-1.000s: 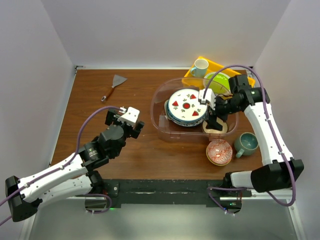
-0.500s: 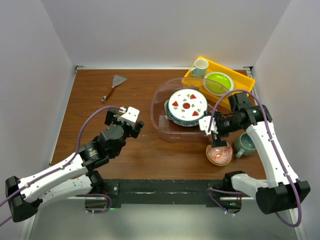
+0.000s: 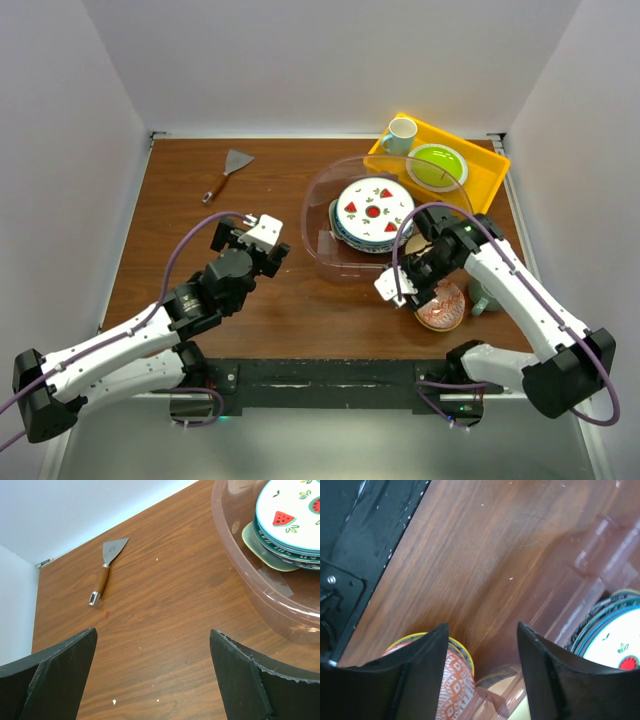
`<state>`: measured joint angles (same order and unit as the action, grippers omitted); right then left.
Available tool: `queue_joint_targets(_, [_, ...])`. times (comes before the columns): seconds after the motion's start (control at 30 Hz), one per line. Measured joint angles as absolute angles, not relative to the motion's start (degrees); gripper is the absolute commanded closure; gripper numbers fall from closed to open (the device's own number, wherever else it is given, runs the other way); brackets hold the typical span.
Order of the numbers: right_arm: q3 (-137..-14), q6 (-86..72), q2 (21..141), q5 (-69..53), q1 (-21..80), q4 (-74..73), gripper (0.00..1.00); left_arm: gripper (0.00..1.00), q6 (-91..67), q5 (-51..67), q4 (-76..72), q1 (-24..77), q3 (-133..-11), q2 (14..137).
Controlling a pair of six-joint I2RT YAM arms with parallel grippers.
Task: Place the mixed dishes into the plastic bin
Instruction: Pick up the bowl from the center of the board.
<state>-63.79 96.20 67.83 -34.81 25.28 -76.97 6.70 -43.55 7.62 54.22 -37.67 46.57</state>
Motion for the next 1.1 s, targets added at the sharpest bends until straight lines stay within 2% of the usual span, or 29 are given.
queue_joint_targets(0.17, [-61.06,98.35,67.81,-28.08,27.53,-76.90,0.46,0.00,6.72,-43.72,7.38,53.98,-37.60,47.16])
queue_joint_targets(0.33, [-57.93,100.51,67.70,-20.21,28.49,-76.97,0.40,0.00,6.72,-43.72,7.35,53.69,-37.60,47.68])
queue_joint_targets(0.6, [-57.45,104.12,67.11,-13.37,28.56,-77.01,0.40,0.00,6.72,-43.72,7.35,53.63,-37.60,47.94])
queue_joint_targets(0.7, [-56.36,105.27,67.18,-12.88,28.62,-76.99,0.43,0.00,6.72,-43.70,7.35,53.60,-37.60,47.97])
queue_joint_targets(1.1, [-52.29,107.48,70.57,-13.08,29.45,-74.37,0.66,0.00,6.72,-43.70,7.35,53.41,-37.60,48.05])
